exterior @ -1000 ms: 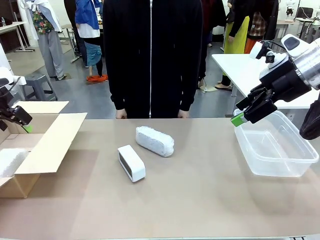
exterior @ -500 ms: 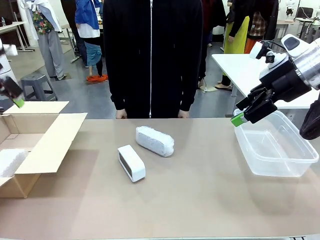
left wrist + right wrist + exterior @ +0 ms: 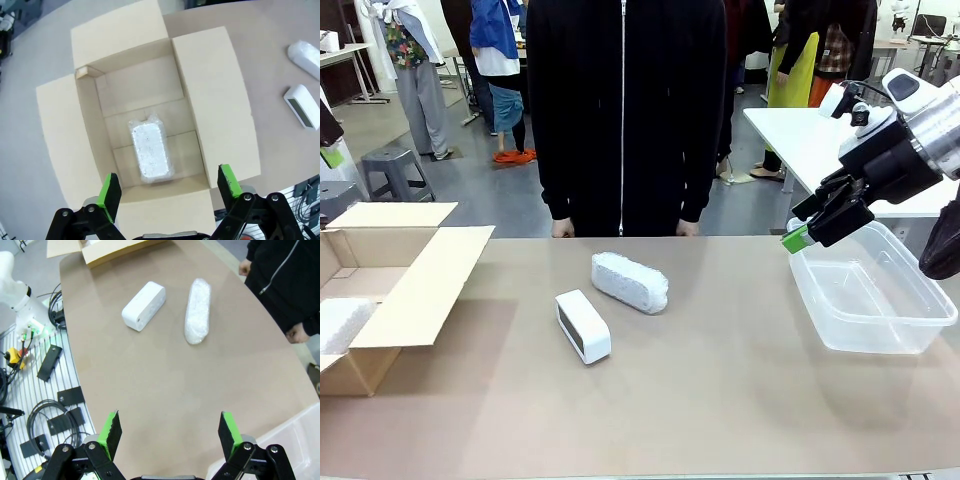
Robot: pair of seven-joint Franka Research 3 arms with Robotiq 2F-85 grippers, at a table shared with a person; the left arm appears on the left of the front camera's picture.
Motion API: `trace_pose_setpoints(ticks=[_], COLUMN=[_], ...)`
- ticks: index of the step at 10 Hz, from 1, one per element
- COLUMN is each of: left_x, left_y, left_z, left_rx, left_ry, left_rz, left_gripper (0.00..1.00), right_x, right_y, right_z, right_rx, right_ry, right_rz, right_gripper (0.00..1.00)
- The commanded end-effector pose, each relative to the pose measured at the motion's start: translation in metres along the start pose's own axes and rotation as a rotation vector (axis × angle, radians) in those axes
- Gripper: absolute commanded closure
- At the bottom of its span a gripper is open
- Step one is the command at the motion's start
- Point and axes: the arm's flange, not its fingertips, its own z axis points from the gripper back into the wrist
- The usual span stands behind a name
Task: Separate and place wrapped and unwrapped clocks.
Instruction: If the picked Digital clock is wrapped, place it in the Package Box ; if not, place it in the Organizing box, then pick up the Digital clock indicated by the person.
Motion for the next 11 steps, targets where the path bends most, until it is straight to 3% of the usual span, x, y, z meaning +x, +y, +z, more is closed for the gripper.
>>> trace_pose_setpoints(ticks=[1, 2, 11], left_x=[0.005, 0.000, 0.000], left_y=[-0.007, 0.000, 0.000], left_z=[-0.018, 0.000, 0.000], left_rx=[-0.021, 0.000, 0.000], left_ry=[0.051, 0.000, 0.000], left_rz=[0.062, 0.000, 0.000], left_gripper=[0.00, 0.00, 0.00], right_x=[0.000, 0.000, 0.000], right_y=[-0.001, -0.001, -0.001], right_z=[-0.002, -0.002, -0.002], right_rx=[0.021, 0.021, 0.021], right_ry=[-0.021, -0.021, -0.021], right_rz=[-0.003, -0.003, -0.003], right_gripper=[0.00, 0.00, 0.00])
